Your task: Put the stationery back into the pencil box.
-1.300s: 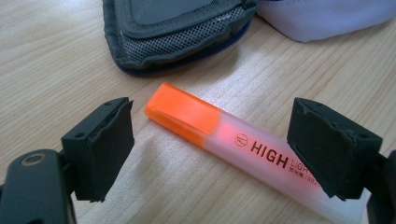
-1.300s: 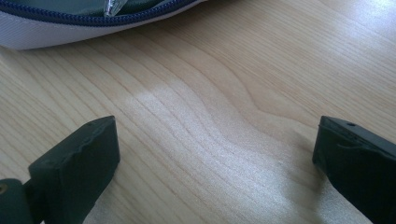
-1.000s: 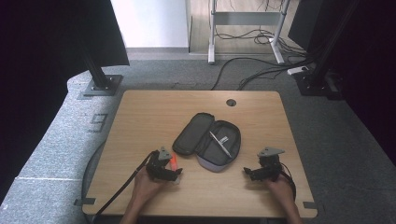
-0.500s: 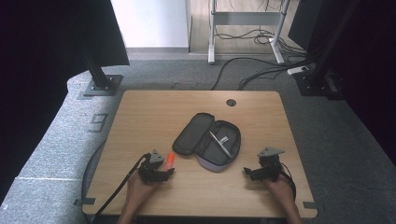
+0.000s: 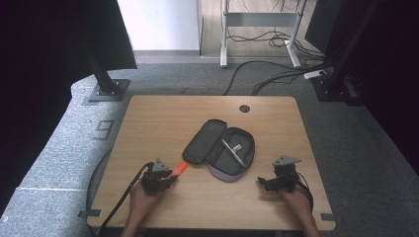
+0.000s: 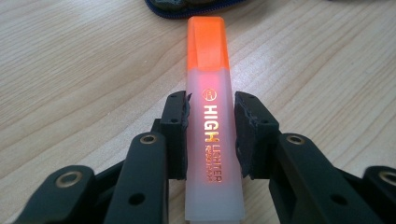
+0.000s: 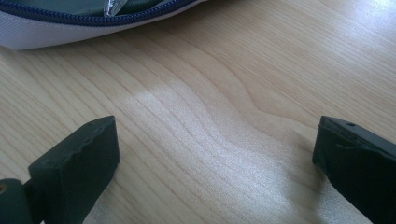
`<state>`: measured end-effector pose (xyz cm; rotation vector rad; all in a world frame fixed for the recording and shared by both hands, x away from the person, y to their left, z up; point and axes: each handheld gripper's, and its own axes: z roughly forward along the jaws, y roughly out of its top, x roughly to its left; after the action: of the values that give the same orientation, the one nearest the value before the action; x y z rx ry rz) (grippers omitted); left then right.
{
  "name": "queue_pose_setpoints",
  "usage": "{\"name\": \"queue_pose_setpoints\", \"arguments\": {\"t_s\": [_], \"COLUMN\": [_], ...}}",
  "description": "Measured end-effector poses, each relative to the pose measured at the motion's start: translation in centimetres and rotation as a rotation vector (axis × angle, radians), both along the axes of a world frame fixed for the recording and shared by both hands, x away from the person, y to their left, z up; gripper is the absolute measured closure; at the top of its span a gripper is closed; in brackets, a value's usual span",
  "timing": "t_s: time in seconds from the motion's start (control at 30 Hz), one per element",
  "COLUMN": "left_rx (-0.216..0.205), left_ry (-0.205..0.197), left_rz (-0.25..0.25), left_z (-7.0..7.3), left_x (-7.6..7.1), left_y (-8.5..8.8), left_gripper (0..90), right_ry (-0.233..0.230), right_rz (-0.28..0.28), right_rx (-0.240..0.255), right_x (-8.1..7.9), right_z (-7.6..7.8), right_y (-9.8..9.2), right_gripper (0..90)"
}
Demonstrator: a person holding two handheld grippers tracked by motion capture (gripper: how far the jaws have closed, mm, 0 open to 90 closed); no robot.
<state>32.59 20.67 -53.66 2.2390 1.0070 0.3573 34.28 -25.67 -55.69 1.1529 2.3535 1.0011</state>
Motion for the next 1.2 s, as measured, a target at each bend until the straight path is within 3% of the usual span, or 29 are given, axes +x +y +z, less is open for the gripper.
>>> {"name": "queue_pose_setpoints", "arguments": {"t_s": [0.23, 0.63, 1.2], "left_rx": [0.007, -0.045, -0.083], "left_ry": [0.002, -0.006, -0.015], "left_rz": [-0.018, -0.044, -0.117], "left_z": [0.5, 2.2, 4.7], "left_x": [-0.6, -1.4, -1.4], "left_y": [0.3, 1.2, -0.2], "left_gripper": [66.7, 66.7, 66.7], "right_ry": [0.0, 0.0, 0.0], "right_rz": [0.0, 0.0, 0.0], "right_rx": [0.0, 0.0, 0.0], "right_x": [0.0, 0.0, 0.0], "right_z": [0.0, 0.0, 0.0], "right_y": [0.0, 0.0, 0.0], "right_gripper": [0.5, 0.5, 0.5]}}
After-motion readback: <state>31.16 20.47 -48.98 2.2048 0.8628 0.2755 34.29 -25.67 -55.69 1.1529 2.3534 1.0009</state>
